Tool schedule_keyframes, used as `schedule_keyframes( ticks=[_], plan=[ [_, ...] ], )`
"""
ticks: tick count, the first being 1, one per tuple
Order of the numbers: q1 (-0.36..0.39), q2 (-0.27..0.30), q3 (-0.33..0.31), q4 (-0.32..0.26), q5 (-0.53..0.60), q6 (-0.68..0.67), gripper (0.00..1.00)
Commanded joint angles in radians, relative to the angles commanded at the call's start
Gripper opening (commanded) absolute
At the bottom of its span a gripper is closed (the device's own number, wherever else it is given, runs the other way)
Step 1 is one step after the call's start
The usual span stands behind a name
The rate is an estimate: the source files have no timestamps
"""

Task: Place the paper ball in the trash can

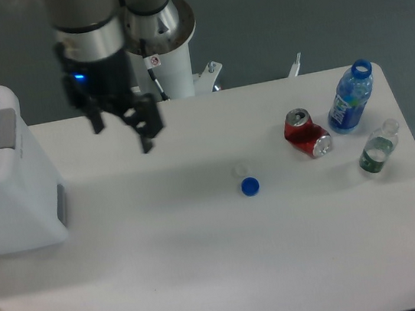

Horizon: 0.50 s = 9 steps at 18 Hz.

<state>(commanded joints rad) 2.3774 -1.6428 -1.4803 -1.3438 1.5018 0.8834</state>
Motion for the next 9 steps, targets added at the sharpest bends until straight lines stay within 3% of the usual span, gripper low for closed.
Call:
schedule_keyframes(
  ticks=[5,9],
  plan=[
    [0.155,-0.066,0.009,-0.002,-0.058,0.069,1.00],
    [0.226,-0.106,-0.008,-0.011,-0.052,0.210,1.00]
  ],
)
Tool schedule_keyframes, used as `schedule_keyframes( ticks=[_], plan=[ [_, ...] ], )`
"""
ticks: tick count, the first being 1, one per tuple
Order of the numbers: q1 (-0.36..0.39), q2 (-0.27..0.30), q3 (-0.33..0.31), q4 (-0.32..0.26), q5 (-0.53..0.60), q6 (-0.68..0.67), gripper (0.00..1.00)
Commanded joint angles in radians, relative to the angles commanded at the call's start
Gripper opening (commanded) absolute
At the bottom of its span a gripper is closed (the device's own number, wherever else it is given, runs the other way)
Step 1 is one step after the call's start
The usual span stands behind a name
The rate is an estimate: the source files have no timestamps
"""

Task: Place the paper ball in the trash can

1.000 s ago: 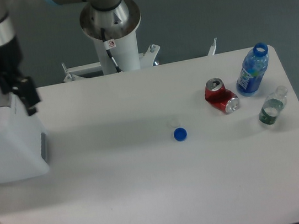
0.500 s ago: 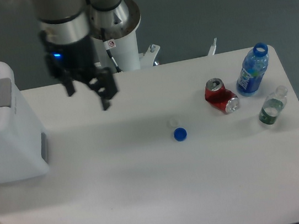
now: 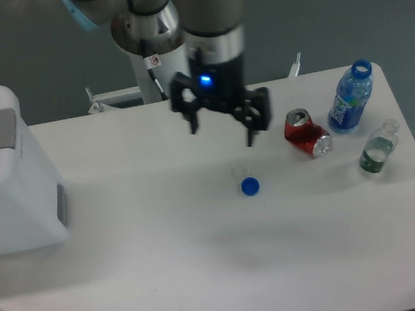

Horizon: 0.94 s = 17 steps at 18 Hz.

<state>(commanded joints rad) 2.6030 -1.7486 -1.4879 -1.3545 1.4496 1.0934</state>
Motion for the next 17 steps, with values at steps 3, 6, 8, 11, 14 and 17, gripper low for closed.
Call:
schedule_keyframes(
  ticks=[3,6,8,11,14,17],
  plan=[
    [0.043,-0.037,-0.003,0.006,0.017,0.094,1.00],
    [0.078,-0.078,0.003,0.011,0.049,0.207,1.00],
    [0.084,-0.112,0.014,0.012,0.075,0.272,1.00],
    [0.112,-0.138,0.020,0.061,0.084,0.295,1.00],
    [0.111,-0.164,0.021,0.066,0.115,0.309,1.00],
    [0.111,-0.178,0.023,0.067,0.120,0.327,1.00]
  ],
)
